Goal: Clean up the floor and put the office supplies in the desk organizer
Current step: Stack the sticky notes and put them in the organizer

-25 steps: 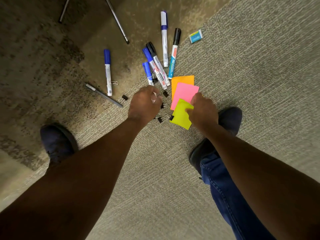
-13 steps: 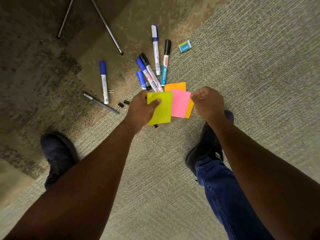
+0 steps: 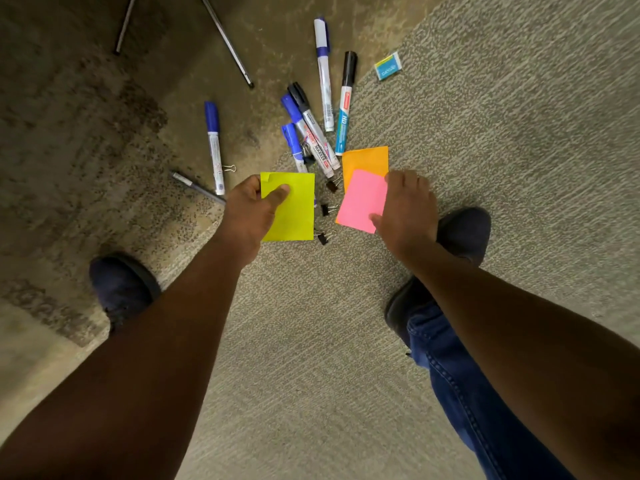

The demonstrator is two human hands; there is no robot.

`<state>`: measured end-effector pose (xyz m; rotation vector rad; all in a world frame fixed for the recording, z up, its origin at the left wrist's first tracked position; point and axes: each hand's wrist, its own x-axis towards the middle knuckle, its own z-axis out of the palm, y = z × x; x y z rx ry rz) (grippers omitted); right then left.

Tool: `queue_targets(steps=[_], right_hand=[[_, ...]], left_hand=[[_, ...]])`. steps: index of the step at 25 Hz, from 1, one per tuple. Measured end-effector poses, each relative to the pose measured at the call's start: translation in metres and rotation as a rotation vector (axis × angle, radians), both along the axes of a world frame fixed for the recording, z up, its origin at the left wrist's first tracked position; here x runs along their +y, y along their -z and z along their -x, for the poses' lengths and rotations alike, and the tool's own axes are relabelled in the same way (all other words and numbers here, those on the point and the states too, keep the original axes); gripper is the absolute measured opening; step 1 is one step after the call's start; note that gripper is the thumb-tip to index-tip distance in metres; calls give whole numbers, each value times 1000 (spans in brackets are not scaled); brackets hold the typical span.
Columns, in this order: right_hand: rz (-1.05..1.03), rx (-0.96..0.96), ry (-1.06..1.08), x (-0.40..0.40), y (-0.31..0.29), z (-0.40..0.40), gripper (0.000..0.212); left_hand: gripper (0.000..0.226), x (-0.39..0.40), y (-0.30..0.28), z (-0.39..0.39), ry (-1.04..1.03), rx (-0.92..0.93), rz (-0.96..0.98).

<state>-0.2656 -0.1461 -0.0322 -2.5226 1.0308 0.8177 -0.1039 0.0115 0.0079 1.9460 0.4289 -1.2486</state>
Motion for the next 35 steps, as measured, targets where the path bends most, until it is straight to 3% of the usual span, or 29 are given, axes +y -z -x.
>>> queue_targets(steps=[8, 19, 24, 27, 30, 33, 35], right_hand=[[41, -70, -12, 10, 2, -1, 57], [40, -1, -37, 16, 5, -11, 65], [31, 123, 16, 10, 7, -22, 77], [-31, 133, 25, 8, 7, -19, 66], [-342, 22, 164, 4, -2, -11, 35], [-908, -172, 582, 2, -14, -6, 8], [-1218, -242, 865, 3, -20, -4, 15]], left_hand=[[23, -16, -4, -4, 37, -11, 20], [11, -10, 5, 3, 92, -31, 7], [4, -10, 6, 4, 156, -75, 0], [6, -12, 6, 5, 212, -68, -11], [15, -15, 3, 8, 362, 5, 6], [37, -19, -4, 13, 564, 78, 108], [39, -21, -8, 11, 565, 167, 175]])
